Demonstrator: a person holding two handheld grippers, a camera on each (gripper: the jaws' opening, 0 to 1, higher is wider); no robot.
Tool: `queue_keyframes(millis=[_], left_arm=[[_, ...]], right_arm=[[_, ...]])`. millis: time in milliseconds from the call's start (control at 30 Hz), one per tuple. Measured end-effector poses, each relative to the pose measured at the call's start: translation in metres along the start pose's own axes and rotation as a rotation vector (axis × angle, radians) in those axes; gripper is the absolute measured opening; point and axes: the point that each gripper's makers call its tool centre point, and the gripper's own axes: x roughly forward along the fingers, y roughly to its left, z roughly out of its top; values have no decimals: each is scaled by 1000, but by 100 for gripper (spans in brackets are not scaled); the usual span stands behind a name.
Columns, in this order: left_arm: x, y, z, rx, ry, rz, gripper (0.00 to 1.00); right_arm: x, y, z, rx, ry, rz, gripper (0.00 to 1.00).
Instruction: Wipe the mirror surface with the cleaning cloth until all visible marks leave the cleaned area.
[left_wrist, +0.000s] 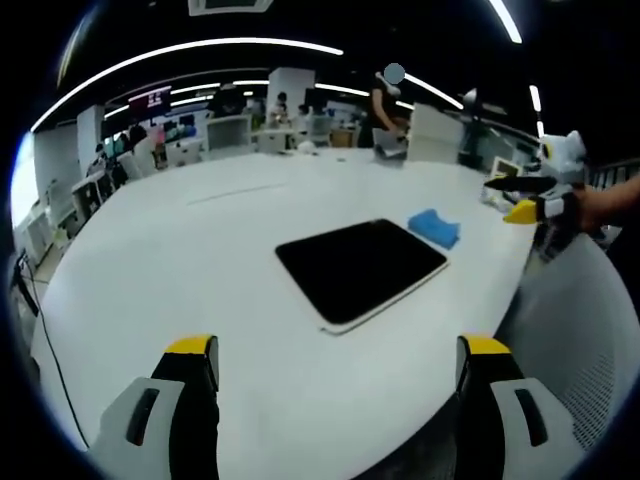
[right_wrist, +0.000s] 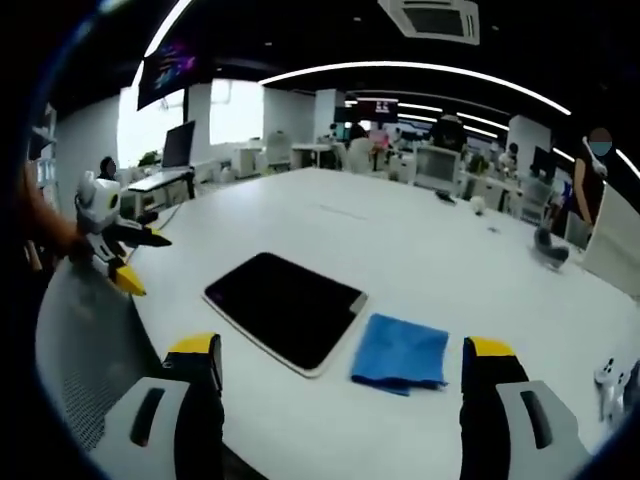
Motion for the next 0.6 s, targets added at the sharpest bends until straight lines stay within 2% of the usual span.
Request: queue_keyframes(millis=[300, 600], left_arm=[[-1, 3, 1, -26, -9, 14, 99], [0, 2, 0, -7, -3, 7, 99]], right_arm=[[-8, -17, 30, 20, -18, 11, 100], [-14, -30, 53, 23, -14, 20, 100]])
